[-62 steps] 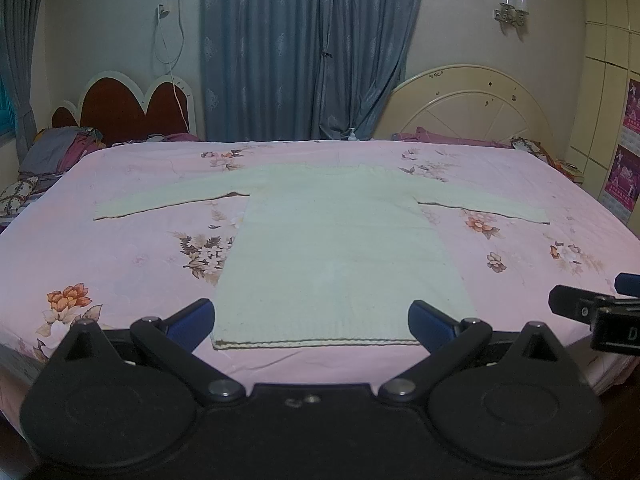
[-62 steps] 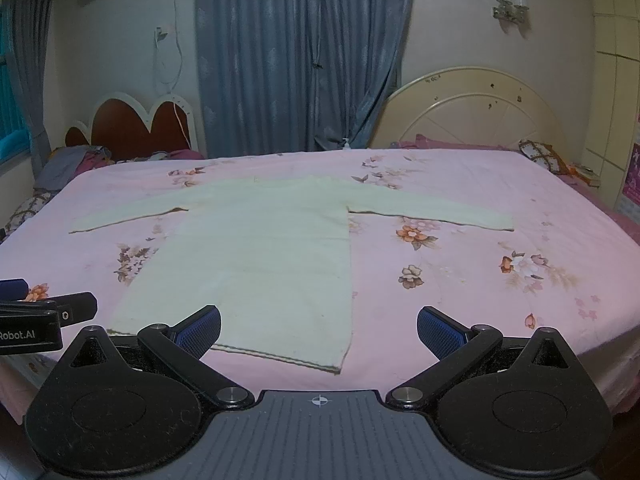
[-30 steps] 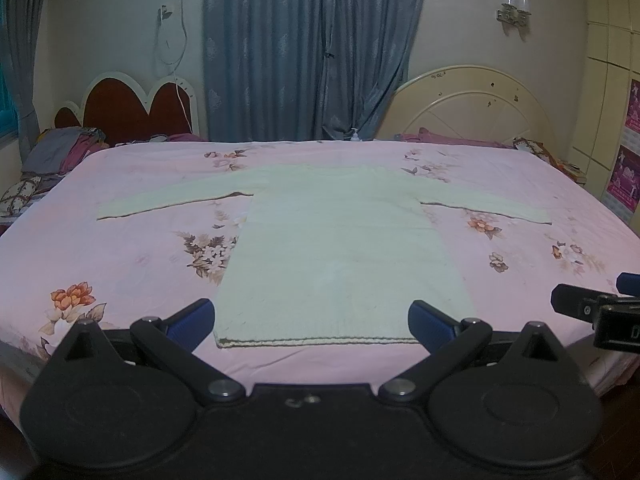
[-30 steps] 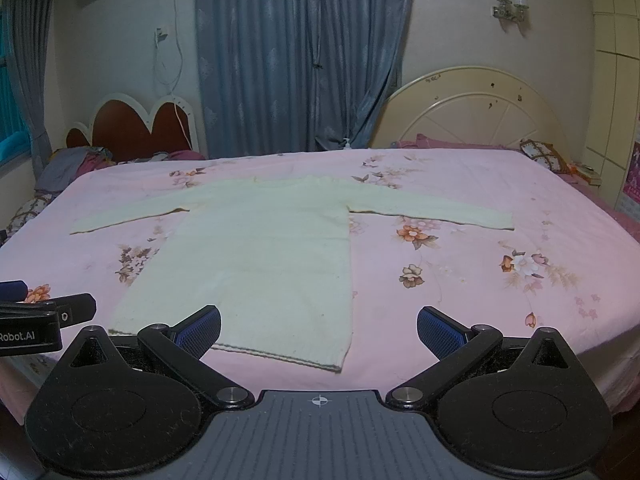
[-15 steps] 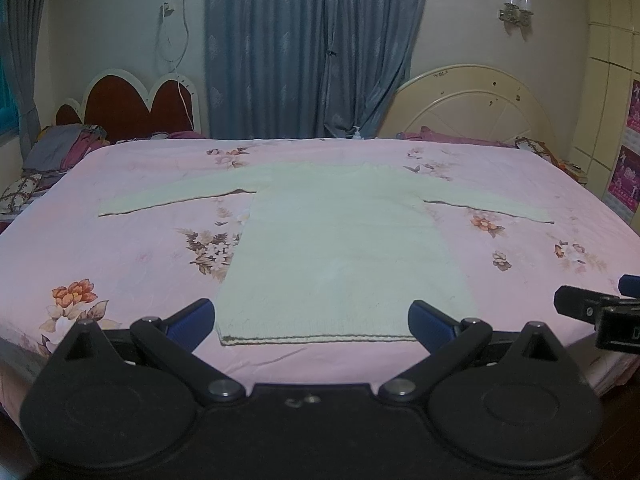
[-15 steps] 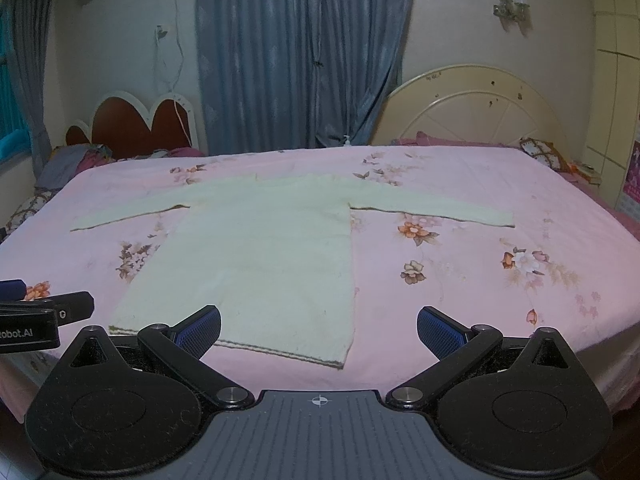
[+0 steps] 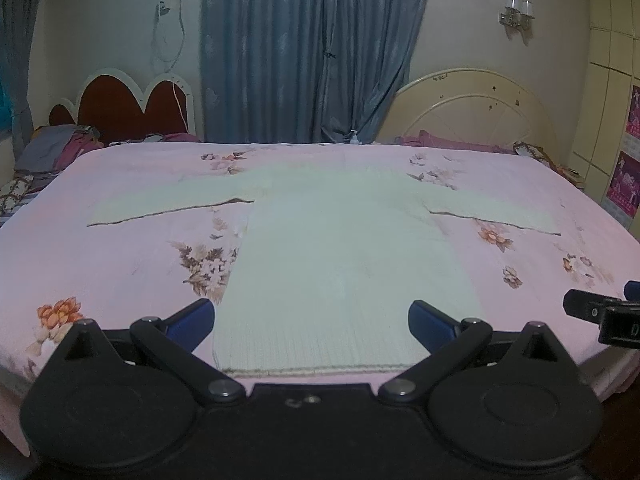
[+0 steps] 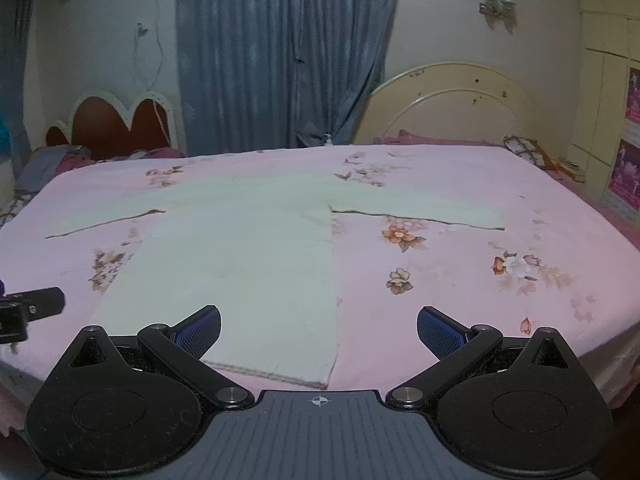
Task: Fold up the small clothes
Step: 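Move both tools down toward the light green sweater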
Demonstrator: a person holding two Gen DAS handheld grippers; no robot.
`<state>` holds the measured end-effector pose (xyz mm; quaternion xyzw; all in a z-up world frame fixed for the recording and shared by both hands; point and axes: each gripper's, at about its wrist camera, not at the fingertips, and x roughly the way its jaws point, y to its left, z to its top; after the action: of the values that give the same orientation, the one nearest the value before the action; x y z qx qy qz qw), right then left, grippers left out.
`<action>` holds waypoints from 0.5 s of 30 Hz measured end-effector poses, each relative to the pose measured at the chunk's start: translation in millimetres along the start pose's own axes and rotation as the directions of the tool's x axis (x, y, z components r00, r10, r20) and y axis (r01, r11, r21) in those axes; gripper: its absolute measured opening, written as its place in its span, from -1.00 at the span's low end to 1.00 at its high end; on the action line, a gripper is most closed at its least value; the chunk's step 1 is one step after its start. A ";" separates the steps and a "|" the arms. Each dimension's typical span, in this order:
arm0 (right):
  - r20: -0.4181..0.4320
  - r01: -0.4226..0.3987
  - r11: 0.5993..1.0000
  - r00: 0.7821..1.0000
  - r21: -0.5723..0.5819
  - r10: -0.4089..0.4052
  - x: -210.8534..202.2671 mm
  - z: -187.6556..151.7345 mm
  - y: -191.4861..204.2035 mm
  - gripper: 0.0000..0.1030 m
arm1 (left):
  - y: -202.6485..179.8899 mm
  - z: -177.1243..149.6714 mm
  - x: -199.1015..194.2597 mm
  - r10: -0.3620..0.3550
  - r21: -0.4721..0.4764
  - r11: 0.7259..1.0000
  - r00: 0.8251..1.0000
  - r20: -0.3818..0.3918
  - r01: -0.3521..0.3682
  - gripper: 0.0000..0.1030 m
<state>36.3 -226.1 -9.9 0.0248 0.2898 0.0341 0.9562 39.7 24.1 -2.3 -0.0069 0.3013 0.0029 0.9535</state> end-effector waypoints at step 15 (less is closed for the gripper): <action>0.036 0.093 0.995 0.995 0.047 -0.095 67.3 59.6 17.1 1.00 | 37.0 59.4 70.3 -0.061 0.058 0.996 0.998 0.002 0.060 1.00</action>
<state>124.4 -205.3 3.6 0.0334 0.2728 -0.0179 0.9613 131.1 62.0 5.5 0.0116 0.2992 -0.0347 0.9535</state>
